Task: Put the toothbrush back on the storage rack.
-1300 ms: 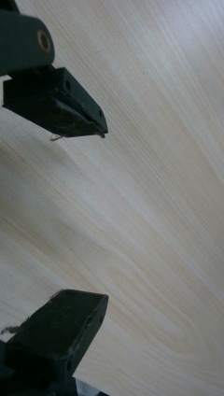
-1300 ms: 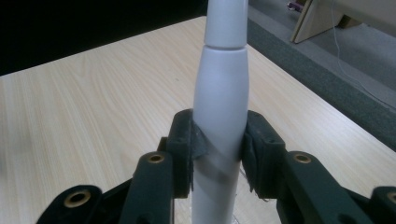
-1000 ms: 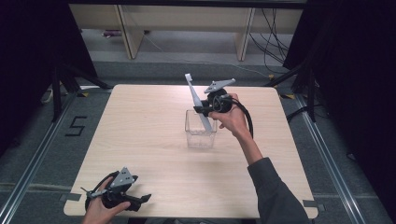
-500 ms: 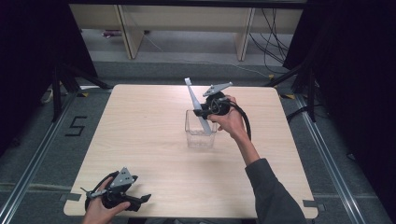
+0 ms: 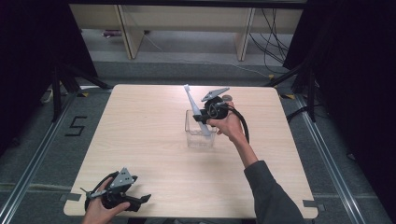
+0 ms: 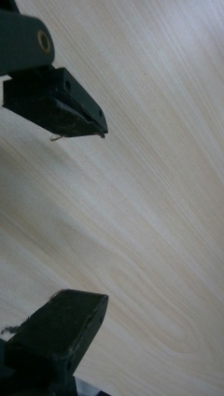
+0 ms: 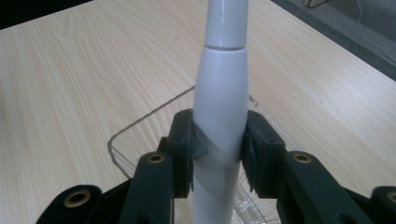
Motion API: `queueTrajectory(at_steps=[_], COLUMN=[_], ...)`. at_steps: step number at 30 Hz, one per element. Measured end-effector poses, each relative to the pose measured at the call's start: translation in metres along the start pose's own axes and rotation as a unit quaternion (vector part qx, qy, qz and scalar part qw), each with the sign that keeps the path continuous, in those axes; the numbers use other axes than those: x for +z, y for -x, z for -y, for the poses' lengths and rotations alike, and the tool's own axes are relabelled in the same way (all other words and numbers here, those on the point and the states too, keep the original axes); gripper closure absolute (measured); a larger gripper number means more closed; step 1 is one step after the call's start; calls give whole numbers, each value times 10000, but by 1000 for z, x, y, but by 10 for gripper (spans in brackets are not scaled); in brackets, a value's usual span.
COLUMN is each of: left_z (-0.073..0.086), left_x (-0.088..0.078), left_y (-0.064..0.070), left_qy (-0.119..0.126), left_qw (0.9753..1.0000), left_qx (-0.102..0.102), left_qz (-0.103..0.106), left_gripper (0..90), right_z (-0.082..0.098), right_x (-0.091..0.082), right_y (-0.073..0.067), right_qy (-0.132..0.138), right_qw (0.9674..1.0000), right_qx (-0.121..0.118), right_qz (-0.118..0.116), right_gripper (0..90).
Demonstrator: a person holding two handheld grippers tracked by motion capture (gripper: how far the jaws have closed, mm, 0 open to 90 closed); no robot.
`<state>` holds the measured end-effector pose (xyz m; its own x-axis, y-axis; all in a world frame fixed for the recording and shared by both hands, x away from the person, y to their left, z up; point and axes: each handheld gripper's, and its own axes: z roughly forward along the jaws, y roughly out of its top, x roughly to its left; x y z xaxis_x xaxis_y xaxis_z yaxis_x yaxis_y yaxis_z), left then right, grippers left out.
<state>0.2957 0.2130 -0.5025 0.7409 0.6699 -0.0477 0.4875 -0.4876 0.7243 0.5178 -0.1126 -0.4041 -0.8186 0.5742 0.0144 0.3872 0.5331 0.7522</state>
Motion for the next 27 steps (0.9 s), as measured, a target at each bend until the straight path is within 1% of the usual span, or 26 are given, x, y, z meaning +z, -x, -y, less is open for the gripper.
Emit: queueTrajectory(at_steps=[1,2,3,4,5,6,7,8,9,10,11,12,13,14,15,16,17,18,19,21,22,23,24,25,26,27], left_z=[0,0,0,0,0,0,0,0,0,0,0,0,0,0,0,0,0,0,0,0,0,0,0,0,0,0], left_x=[0,0,1,1,0,1,1,0,0,0,0,1,1,1,1,1,0,0,0,1,0,0,0,0,0,0], left_y=[1,1,1,1,0,1,1,0,0,0,0,1,1,0,0,0,0,0,0,0,0,0,0,0,0,0], left_qy=[35,24,62,-6,0,27,18,-14,-11,-6,-8,83,65,-9,-8,-8,-18,-19,-8,-18,-17,-14,-14,-5,-5,2], left_qw=[10000,10000,9999,10000,10000,10000,10000,10000,10000,10000,10000,9999,10000,10000,10000,10000,10000,10000,10000,10000,10000,10000,10000,10000,10000,10000], left_qx=[-50,-40,-88,-29,27,-52,-65,9,1,-2,-11,-62,-67,-5,-17,-17,-5,5,15,-29,9,4,4,18,25,19], left_qz=[33,32,44,8,58,48,18,7,10,11,10,-9,-5,-55,-29,-29,-33,-31,8,-20,17,18,18,16,16,15], left_gripper=[149,149,148,148,149,149,148,149,149,148,148,148,149,149,148,148,148,149,149,148,148,148,149,148,148,148], right_z=[1,1,1,2,3,4,4,5,6,7,7,8,8,8,8,8,8,8,8,8,7,7,7,7,7,8], right_x=[0,0,-1,1,3,4,4,5,6,7,9,9,9,10,12,12,12,14,16,18,18,19,19,20,21,23], right_y=[0,0,0,-3,-1,0,-1,-1,-1,-1,-1,-2,-1,-1,0,0,-2,0,-2,1,-3,-2,-2,-2,-2,-3], right_qy=[-34,-92,-185,-172,-157,-172,-247,-285,-287,-352,-290,-412,-455,-479,-397,-397,-579,-522,-532,-539,-634,-583,-583,-706,-693,-670], right_qw=[10000,9999,9998,9997,9998,9998,9997,9995,9995,9993,9996,9989,9988,9987,9991,9991,9981,9986,9985,9985,9979,9983,9983,9974,9976,9976], right_qx=[-11,31,33,197,94,34,61,123,91,79,62,218,175,174,128,128,196,66,152,-101,157,49,49,102,36,131], right_qz=[17,-36,1,7,2,18,-26,4,0,2,-14,42,-14,29,-2,-2,46,8,53,21,41,40,40,68,49,69], right_gripper=[670,670,670,669,670,670,670,670,670,670,669,670,670,670,669,669,670,669,670,670,669,669,669,669,669,669])
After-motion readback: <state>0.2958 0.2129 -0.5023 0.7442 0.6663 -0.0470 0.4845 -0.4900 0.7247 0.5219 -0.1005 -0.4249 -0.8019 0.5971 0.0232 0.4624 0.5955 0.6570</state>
